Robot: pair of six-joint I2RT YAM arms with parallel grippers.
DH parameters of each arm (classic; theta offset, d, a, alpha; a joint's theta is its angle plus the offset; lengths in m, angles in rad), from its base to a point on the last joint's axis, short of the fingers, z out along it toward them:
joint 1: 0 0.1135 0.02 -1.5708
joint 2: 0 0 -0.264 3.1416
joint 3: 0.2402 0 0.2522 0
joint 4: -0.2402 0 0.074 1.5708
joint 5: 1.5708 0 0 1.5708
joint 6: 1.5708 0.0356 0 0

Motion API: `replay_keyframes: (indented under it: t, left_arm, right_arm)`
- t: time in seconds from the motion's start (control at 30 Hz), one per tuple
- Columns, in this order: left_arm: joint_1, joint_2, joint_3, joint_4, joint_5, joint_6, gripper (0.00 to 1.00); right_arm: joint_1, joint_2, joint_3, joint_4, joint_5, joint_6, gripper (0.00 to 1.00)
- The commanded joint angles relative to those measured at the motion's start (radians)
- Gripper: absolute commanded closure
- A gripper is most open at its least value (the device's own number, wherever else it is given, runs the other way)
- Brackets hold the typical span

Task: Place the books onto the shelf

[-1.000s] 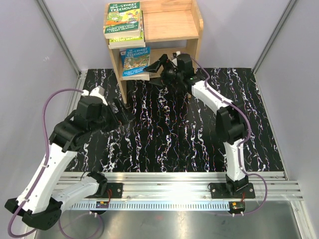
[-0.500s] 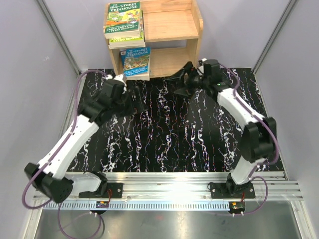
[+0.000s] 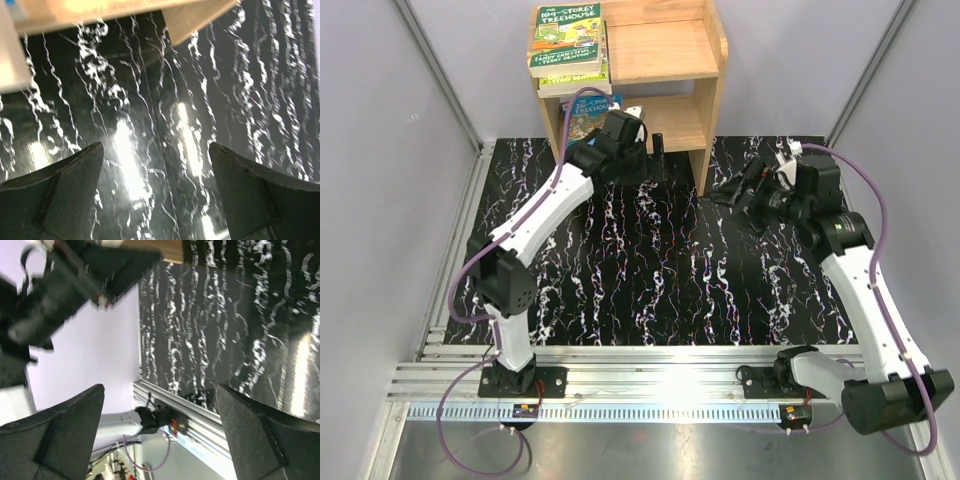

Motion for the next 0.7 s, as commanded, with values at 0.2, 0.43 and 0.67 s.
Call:
replay_keyframes:
  t: [0.2, 0.43, 0.67]
  left_arm:
    - [0.01, 0.072, 0.119, 0.004, -0.14, 0.105, 0.12]
    - [0.059, 0.079, 0.107, 0.073, -0.134, 0.2, 0.1]
    - [0.081, 0.062, 0.036, 0.219, -0.126, 0.221, 0.04]
  right_arm:
    - [-0.027, -0.089, 0.044, -0.223, 0.071, -0.14, 0.0]
    - [-0.027, -0.092, -0.002, -0.203, 0.047, -0.122, 0.0]
    - [-0.03, -0.066, -0.048, -0.123, 0.012, -0.082, 0.0]
